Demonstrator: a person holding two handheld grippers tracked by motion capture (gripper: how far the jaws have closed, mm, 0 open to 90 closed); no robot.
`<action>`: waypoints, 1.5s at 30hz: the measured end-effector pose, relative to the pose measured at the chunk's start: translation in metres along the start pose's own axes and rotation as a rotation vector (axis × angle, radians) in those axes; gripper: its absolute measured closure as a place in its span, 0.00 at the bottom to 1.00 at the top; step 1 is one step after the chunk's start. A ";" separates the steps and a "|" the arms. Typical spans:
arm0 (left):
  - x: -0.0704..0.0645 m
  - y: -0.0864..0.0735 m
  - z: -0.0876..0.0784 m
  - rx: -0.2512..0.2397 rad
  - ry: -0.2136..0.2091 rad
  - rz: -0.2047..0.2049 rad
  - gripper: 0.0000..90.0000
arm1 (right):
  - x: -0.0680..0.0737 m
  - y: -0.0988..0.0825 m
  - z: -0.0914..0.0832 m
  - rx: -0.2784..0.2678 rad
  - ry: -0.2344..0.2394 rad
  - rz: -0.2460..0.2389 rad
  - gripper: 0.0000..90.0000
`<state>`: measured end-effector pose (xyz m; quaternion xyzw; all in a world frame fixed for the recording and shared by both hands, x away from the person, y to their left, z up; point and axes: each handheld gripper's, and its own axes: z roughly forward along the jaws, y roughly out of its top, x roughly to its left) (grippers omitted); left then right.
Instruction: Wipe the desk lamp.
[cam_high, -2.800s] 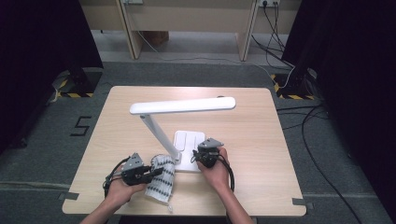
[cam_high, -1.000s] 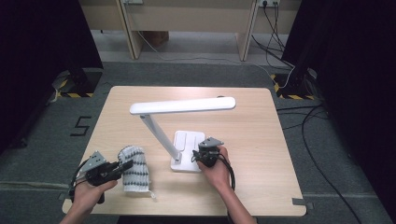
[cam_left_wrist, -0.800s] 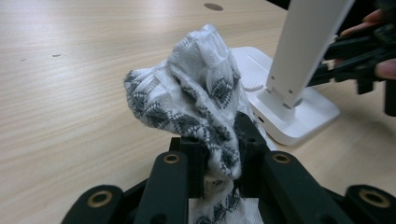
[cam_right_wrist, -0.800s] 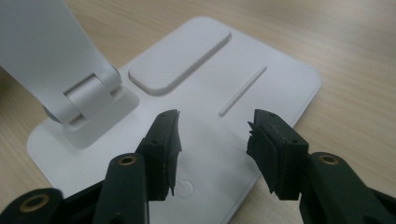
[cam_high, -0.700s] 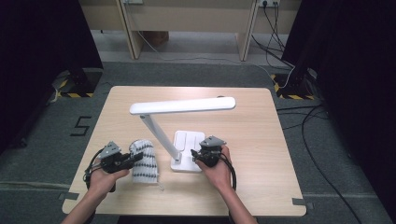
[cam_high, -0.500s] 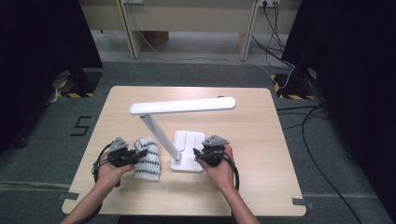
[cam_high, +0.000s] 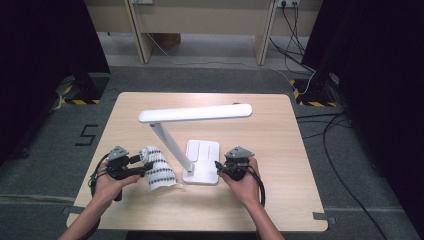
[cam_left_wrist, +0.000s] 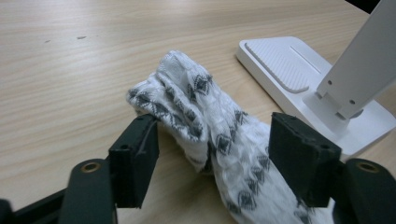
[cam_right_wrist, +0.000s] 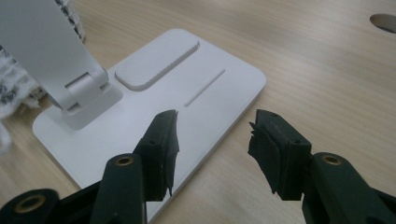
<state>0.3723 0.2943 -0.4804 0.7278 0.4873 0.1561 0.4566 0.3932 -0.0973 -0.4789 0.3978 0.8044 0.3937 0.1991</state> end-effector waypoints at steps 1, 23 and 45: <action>0.002 0.000 -0.003 0.007 -0.003 -0.005 0.32 | -0.001 -0.001 0.000 0.004 0.002 -0.002 0.56; 0.012 -0.008 -0.002 0.038 -0.021 -0.145 0.55 | -0.002 -0.009 -0.008 0.008 -0.006 0.017 0.57; 0.019 0.013 0.012 0.059 -0.019 0.026 0.37 | -0.009 -0.014 -0.023 -0.006 -0.023 0.021 0.57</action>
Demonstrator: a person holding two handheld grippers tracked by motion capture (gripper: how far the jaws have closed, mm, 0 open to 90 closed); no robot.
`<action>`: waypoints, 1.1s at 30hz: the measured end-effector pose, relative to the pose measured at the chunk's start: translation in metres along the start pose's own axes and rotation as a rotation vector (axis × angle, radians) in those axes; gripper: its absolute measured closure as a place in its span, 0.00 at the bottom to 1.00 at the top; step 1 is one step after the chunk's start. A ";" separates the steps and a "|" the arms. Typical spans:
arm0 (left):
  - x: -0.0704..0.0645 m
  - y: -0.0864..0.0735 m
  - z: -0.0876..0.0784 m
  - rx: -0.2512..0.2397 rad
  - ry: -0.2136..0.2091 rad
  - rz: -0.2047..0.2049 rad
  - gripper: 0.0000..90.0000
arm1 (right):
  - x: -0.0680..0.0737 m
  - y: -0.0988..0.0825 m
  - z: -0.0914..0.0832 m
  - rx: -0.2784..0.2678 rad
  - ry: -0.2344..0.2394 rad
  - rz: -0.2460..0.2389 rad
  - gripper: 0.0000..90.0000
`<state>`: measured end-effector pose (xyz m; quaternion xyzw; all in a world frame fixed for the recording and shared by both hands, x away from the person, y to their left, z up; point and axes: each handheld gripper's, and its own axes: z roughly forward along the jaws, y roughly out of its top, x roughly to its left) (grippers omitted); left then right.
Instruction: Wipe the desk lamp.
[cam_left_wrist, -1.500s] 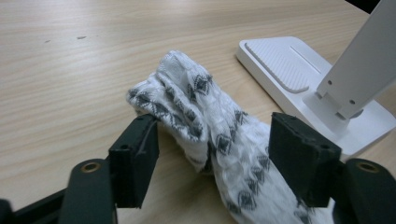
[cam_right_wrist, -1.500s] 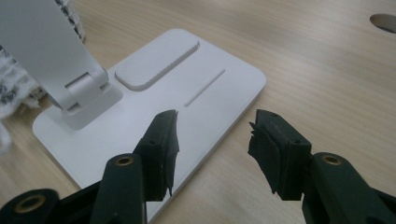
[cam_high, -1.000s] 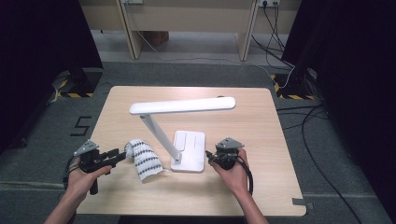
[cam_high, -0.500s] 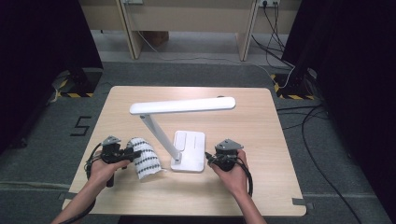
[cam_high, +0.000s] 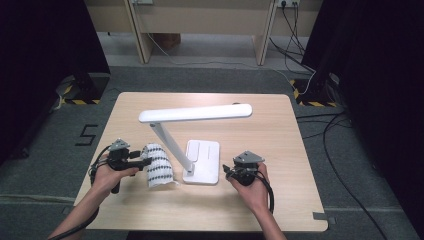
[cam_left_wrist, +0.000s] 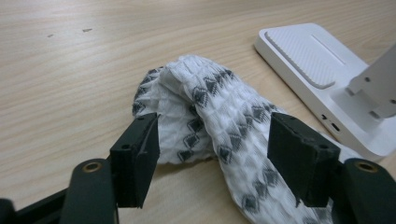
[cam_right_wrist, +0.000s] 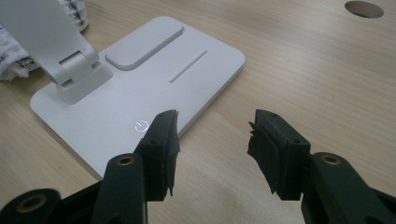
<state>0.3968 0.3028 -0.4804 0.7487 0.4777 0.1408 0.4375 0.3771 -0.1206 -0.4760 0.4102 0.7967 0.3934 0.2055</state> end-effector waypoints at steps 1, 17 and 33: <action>-0.001 -0.001 -0.005 -0.009 0.000 0.002 0.37 | 0.000 0.000 -0.002 0.000 -0.003 0.001 0.57; -0.001 -0.041 -0.063 -0.090 0.025 -0.004 0.37 | -0.005 -0.023 -0.034 -0.009 -0.038 0.015 0.54; 0.002 -0.067 -0.081 -0.127 0.081 0.017 0.37 | -0.022 -0.055 -0.057 0.008 -0.082 0.068 0.53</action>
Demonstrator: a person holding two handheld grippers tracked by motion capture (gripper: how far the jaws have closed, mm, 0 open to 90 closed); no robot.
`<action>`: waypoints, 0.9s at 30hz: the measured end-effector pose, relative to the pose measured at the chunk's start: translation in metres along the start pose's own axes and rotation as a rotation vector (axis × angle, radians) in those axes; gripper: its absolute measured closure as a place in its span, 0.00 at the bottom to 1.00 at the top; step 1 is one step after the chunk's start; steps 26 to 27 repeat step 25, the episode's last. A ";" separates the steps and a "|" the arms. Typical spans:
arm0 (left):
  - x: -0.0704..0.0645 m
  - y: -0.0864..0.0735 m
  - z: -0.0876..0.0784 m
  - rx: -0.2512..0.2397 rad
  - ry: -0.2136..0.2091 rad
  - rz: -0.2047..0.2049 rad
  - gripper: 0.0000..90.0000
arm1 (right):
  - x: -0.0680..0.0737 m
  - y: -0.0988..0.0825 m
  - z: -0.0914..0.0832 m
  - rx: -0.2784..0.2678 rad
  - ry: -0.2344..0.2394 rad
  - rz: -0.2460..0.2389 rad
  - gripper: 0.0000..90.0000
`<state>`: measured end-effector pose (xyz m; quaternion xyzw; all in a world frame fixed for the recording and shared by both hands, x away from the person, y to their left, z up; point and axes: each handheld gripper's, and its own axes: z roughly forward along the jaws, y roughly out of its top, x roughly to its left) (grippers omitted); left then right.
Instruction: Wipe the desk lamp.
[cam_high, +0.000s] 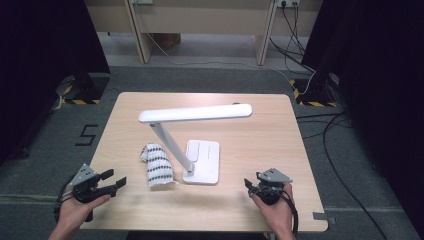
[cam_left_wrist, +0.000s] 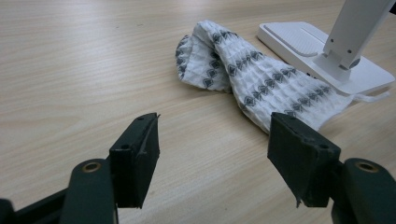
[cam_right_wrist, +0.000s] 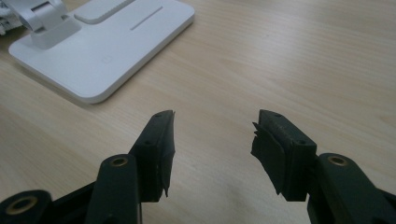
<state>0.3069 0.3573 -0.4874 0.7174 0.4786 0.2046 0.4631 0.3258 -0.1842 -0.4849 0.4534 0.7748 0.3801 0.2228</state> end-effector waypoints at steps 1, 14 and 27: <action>0.001 -0.002 0.000 -0.002 0.004 -0.001 0.37 | -0.001 -0.002 -0.001 0.005 -0.005 0.007 0.53; -0.001 -0.021 0.005 -0.010 0.002 0.007 0.37 | -0.008 -0.028 -0.006 0.006 -0.005 0.037 0.51; -0.008 -0.027 0.008 -0.036 -0.018 0.030 0.37 | -0.010 -0.031 -0.010 -0.067 -0.017 0.092 0.48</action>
